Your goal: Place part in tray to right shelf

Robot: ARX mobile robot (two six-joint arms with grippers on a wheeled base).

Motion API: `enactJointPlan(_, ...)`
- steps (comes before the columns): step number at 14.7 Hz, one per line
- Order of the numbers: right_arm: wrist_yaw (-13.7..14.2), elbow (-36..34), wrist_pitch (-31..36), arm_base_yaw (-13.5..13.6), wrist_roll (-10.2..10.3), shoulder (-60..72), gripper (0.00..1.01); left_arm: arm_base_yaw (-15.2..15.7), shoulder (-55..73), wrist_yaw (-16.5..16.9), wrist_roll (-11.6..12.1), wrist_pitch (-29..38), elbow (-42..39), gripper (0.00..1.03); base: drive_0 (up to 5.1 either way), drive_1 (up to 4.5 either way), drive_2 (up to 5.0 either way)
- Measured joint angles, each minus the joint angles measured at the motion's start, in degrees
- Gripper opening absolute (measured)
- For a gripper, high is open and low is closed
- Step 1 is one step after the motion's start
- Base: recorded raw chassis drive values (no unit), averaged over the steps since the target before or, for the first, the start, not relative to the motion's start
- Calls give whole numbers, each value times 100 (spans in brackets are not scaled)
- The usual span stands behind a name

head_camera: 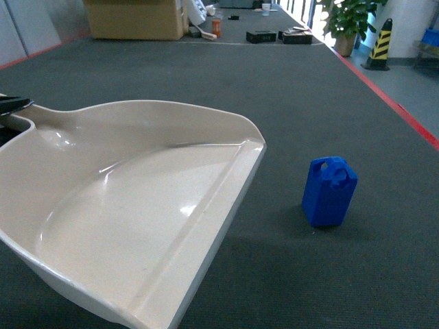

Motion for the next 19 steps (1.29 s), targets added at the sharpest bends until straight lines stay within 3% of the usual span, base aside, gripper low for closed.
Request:
enactJointPlan(1, 308, 184, -621, 107, -81, 208, 98, 0, 0, 2, 2, -2, 0, 18, 0, 0, 0)
enactJointPlan(2, 492, 345, -772, 153, -118, 765, 98, 0, 2, 0, 0, -2, 0, 18, 0, 0, 0)
enactJointPlan(5, 354, 557, 828, 116, -166, 2874, 98, 0, 11, 0, 7, -4, 0, 18, 0, 0, 0)
enactJointPlan(7, 254, 966, 2299, 321, -188, 4710, 98, 0, 13, 7, 7, 2, 0, 18, 0, 0, 0)
enactJointPlan(9, 116, 1541, 3093, 566, -76, 6172, 98, 0, 13, 2, 7, -2, 0, 18, 0, 0, 0)
enactJointPlan(11, -146, 2221, 3042, 793, 188, 7357, 98, 0, 13, 0, 7, 0, 0, 18, 0, 0, 0)
enactJointPlan(15, -103, 3322, 3027, 1172, 417, 8762, 98, 0, 13, 4, 7, 0, 0, 18, 0, 0, 0)
enactJointPlan(19, -122, 4100, 3040, 1364, 654, 9779, 98, 0, 13, 4, 7, 0, 0, 18, 0, 0, 0)
